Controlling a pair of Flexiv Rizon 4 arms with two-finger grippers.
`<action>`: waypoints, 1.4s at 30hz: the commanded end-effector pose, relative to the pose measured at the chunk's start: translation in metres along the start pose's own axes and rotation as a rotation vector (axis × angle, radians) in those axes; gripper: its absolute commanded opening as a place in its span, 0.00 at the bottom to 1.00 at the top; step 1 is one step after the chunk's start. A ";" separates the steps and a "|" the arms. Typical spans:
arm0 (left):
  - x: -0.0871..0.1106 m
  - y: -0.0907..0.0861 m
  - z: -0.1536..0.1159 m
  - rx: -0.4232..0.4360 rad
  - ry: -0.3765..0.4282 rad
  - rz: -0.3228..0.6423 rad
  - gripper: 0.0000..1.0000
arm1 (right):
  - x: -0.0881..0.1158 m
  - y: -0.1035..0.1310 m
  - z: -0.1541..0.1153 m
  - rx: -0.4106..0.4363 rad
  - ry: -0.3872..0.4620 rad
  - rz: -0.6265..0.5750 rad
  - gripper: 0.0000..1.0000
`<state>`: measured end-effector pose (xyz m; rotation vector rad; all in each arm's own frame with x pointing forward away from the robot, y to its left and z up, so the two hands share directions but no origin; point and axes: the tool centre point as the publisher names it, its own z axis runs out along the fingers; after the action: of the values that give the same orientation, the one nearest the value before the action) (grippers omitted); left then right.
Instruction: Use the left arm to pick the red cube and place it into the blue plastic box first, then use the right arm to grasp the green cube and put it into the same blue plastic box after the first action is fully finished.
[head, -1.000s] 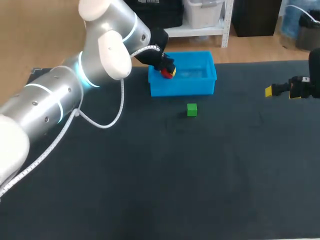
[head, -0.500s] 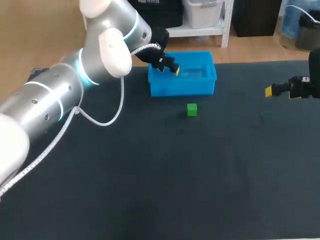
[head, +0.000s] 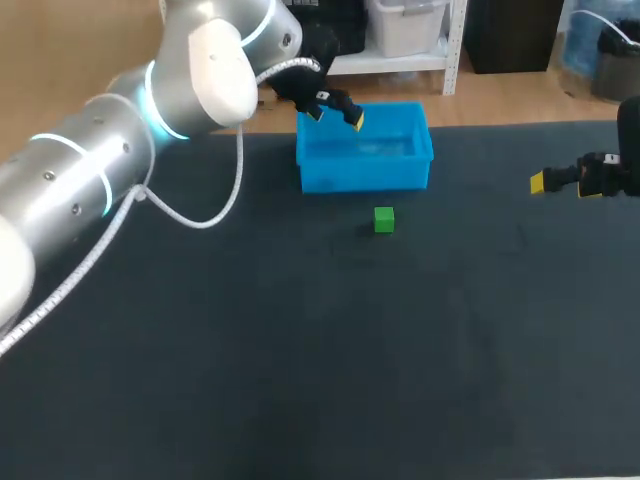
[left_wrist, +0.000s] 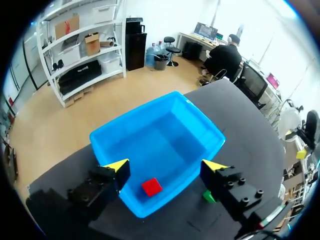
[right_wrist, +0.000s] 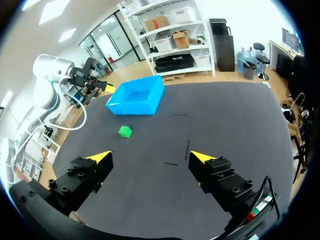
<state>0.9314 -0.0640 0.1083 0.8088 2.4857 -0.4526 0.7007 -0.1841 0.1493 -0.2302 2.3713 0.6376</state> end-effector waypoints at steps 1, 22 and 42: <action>0.036 -0.013 -0.038 -0.022 -0.042 -0.007 0.95 | 0.000 -0.001 0.000 -0.002 0.001 -0.001 1.00; 0.152 -0.016 -0.127 -0.078 -0.147 -0.074 1.00 | 0.000 -0.001 0.000 -0.002 0.001 -0.001 1.00; 0.225 -0.027 -0.165 -0.020 -0.258 -0.045 1.00 | 0.000 -0.001 0.000 -0.002 0.001 -0.001 1.00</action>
<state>0.7350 0.0710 0.1425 0.7582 2.5445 -0.4420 0.7007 -0.1841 0.1493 -0.2302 2.3713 0.6376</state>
